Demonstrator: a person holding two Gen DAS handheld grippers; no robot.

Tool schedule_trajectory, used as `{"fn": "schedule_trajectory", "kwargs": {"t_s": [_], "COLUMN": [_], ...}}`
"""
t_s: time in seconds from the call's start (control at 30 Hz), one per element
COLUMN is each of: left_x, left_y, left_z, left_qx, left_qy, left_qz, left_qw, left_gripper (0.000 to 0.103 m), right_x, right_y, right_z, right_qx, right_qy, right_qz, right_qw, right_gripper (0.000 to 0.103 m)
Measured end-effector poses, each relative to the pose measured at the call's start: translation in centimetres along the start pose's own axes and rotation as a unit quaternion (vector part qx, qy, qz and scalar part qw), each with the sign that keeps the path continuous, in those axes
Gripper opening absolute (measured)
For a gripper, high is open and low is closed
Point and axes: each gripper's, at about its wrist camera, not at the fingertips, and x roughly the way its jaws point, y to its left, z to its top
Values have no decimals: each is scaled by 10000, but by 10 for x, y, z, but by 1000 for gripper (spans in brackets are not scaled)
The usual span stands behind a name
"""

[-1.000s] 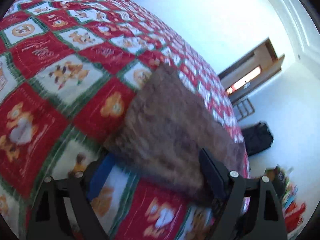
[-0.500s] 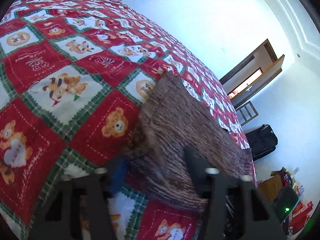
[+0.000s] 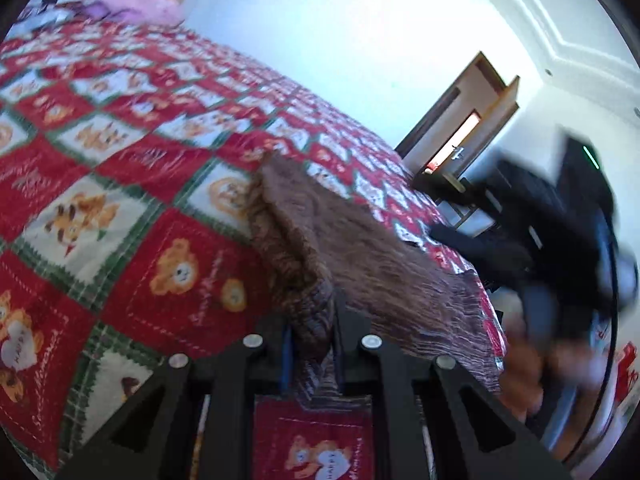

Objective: Fold small clothes

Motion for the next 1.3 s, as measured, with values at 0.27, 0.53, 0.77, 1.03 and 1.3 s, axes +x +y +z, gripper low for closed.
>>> {"fn": "schedule_trajectory", "kwargs": {"t_s": [0.27, 0.53, 0.77, 1.03, 1.3], "left_x": [3, 6, 4, 7, 5], "left_y": [2, 9, 11, -7, -68], "left_z": [1, -3, -6, 0, 8], "left_qx": [2, -82, -63, 440, 1347], "left_qy": [5, 52, 69, 151, -81], "left_qz": [-77, -105, -138, -151, -352], "left_qw": [10000, 9999, 9999, 9988, 9902], "left_gripper": [16, 16, 16, 16, 16], "right_x": [108, 171, 173, 137, 57], "right_y": [57, 94, 99, 42, -26], "right_z": [34, 18, 10, 28, 56], "right_qx": [-645, -1864, -2437, -1104, 1], "right_qy": [1508, 2050, 2013, 1652, 750], "right_qz": [-131, -865, -970, -148, 550], "right_qw": [9864, 9570, 9438, 9799, 9957], "right_gripper": [66, 67, 65, 11, 10]}}
